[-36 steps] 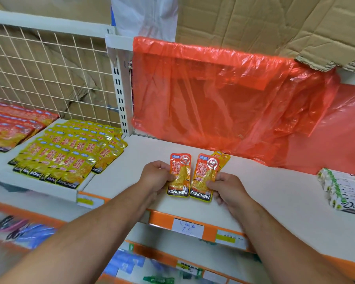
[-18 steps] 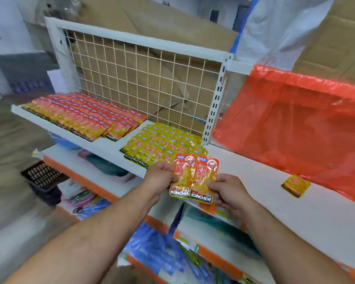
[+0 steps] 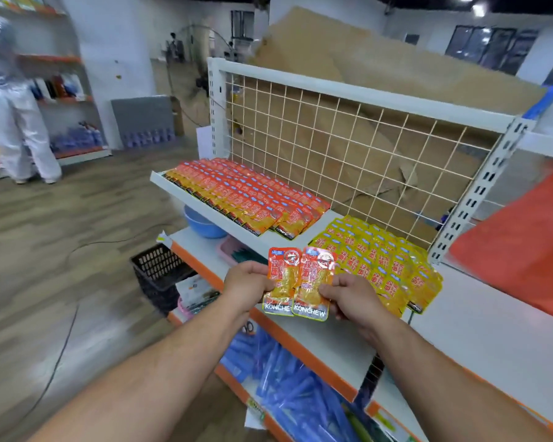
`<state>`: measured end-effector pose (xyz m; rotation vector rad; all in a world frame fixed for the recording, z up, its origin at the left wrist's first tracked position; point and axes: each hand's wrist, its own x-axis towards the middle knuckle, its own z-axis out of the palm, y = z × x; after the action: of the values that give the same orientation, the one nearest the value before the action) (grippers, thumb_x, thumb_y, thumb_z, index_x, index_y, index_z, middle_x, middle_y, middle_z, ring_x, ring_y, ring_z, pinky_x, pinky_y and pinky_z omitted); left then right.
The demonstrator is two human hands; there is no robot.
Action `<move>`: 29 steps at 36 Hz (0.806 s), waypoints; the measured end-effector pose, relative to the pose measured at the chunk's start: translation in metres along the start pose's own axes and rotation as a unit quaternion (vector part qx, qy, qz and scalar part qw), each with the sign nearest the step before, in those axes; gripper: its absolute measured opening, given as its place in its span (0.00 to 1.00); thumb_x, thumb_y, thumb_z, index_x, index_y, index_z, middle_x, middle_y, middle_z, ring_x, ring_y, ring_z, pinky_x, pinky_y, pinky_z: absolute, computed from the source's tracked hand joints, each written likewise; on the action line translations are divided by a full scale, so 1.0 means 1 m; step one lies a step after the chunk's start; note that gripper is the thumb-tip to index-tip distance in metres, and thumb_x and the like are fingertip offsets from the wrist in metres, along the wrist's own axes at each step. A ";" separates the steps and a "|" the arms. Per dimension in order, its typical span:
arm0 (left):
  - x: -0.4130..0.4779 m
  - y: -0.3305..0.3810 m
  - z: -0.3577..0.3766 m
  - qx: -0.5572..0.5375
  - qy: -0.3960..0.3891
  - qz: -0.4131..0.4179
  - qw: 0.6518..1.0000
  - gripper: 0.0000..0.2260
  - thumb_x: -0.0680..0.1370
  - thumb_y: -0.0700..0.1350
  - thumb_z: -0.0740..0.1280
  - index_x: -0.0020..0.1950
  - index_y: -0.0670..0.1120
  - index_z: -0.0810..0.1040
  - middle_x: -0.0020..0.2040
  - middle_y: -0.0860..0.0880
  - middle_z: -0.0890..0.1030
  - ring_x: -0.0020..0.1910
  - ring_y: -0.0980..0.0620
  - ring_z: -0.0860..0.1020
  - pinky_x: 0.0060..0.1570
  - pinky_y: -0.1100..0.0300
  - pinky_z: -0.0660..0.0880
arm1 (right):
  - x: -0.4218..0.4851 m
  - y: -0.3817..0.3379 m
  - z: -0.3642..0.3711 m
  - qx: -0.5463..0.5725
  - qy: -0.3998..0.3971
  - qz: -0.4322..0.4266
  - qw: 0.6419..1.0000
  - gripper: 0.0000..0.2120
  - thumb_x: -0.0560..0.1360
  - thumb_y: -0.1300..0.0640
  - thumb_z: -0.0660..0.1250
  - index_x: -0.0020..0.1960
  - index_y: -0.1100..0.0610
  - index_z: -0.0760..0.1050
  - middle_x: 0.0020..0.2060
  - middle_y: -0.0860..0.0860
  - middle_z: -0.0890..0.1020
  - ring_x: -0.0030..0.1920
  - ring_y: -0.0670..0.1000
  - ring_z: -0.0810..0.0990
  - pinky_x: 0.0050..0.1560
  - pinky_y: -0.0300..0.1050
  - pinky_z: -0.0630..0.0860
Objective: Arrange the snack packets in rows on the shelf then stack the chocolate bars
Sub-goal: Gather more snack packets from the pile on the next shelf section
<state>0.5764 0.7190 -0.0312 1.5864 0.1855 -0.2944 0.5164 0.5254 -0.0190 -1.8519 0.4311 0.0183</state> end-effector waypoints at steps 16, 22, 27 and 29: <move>0.113 0.046 -0.040 0.089 0.043 0.025 0.995 0.08 0.73 0.33 0.72 0.46 0.43 0.78 0.37 0.44 0.79 0.32 0.49 0.73 0.30 0.61 0.70 | 0.129 -0.033 0.048 0.024 -0.036 -0.013 0.999 0.15 0.76 0.63 0.70 0.36 0.58 0.66 0.25 0.56 0.69 0.21 0.50 0.65 0.23 0.41 0.63; 0.158 0.066 -0.020 0.139 0.026 0.041 0.989 0.08 0.73 0.33 0.72 0.44 0.44 0.77 0.44 0.46 0.79 0.39 0.49 0.76 0.38 0.59 0.72 | 0.166 -0.044 0.034 0.033 -0.030 -0.013 0.999 0.15 0.76 0.62 0.71 0.36 0.58 0.67 0.27 0.58 0.69 0.23 0.51 0.65 0.27 0.43 0.63; 0.187 0.068 0.000 0.158 0.012 0.061 0.986 0.11 0.73 0.29 0.70 0.40 0.45 0.77 0.40 0.46 0.78 0.34 0.52 0.75 0.36 0.60 0.74 | 0.181 -0.037 0.017 0.033 -0.006 -0.014 0.999 0.12 0.76 0.64 0.70 0.38 0.60 0.68 0.26 0.58 0.69 0.20 0.50 0.65 0.23 0.40 0.62; 0.196 0.067 0.006 0.163 0.005 0.058 0.985 0.10 0.73 0.28 0.69 0.40 0.43 0.77 0.41 0.47 0.79 0.38 0.51 0.77 0.43 0.56 0.77 | 0.185 -0.034 0.012 0.032 0.001 -0.009 0.999 0.13 0.76 0.64 0.70 0.37 0.61 0.68 0.25 0.58 0.70 0.20 0.50 0.65 0.21 0.38 0.62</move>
<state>0.7823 0.6980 -0.0266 1.9150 0.0525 -0.2328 0.7018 0.4929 -0.0338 -1.7926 0.4113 -0.0095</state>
